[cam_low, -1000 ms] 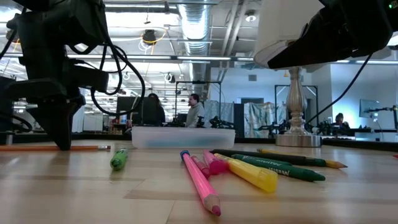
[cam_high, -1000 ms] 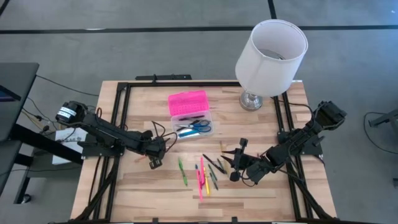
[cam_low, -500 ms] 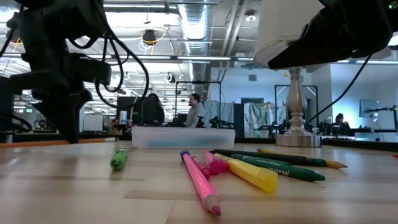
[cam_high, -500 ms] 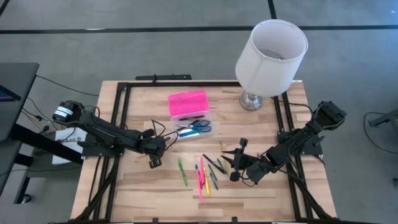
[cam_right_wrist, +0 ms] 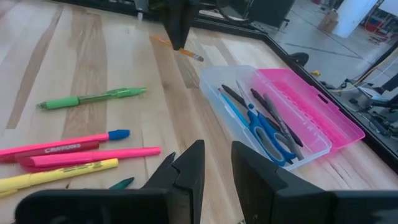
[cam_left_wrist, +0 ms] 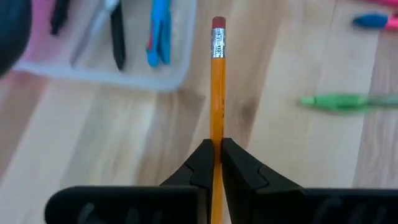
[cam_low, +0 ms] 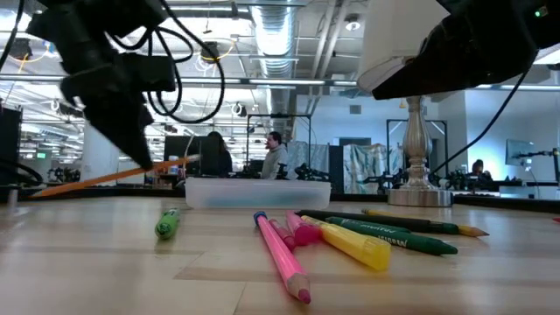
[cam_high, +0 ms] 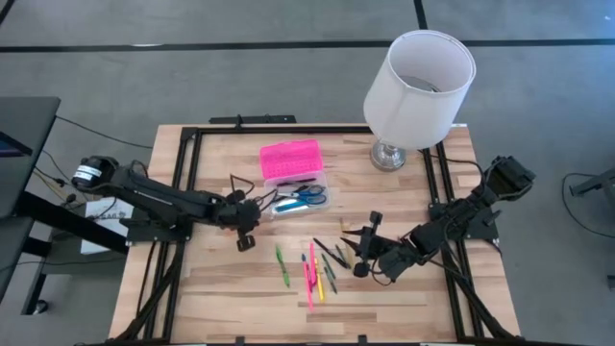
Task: Pick & place school supplies into a supply box
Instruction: Put the orange pencil into the pink supply box
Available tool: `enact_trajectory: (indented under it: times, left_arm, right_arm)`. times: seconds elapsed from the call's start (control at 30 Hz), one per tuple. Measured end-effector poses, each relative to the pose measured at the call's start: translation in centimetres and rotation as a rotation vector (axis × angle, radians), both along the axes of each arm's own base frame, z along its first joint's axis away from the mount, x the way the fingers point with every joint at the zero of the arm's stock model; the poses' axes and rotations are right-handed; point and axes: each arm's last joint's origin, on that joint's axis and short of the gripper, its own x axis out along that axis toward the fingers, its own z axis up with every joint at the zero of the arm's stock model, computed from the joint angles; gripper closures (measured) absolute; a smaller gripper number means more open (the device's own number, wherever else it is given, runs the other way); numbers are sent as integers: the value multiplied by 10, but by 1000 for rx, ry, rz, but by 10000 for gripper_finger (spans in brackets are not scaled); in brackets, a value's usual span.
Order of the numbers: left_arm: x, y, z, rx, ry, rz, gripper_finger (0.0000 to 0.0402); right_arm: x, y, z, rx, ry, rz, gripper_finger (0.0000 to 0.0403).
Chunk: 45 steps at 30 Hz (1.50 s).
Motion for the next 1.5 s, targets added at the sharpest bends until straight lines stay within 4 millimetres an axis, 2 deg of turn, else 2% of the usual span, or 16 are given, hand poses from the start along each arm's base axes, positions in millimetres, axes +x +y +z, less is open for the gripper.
enact_trajectory:
  times: [0.17, 0.37, 0.6, 0.7, 0.8, 0.97, 1.1, 1.2, 1.5]
  left_arm:
    - [14, 13, 21, 32, -64, 8, 392]
    - [34, 31, 62, 92, -182, 5, 392]
    - [44, 58, 98, 151, -282, 57, 401]
    - [50, 71, 99, 137, -325, 55, 401]
    - [60, 83, 90, 111, -336, 42, 402]
    - [77, 100, 54, 56, -230, 10, 401]
    - [83, 107, 39, 58, -185, -29, 401]
    - [79, 110, 40, 115, -152, -58, 401]
    - [34, 122, 72, 378, 34, 1, 401]
  right_arm:
    - [4, -5, -1, 21, 17, 9, 329]
    - [8, -11, -3, 41, 34, 15, 329]
    - [9, -12, -3, 48, 39, 21, 329]
    - [9, -12, -3, 48, 39, 21, 329]
    - [9, -12, -4, 46, 42, 21, 329]
    - [8, -12, -4, 42, 48, 20, 329]
    - [8, -13, -5, 39, 55, 19, 329]
    - [7, -13, -6, 55, 61, 7, 329]
    - [6, -13, -7, 87, 60, -10, 329]
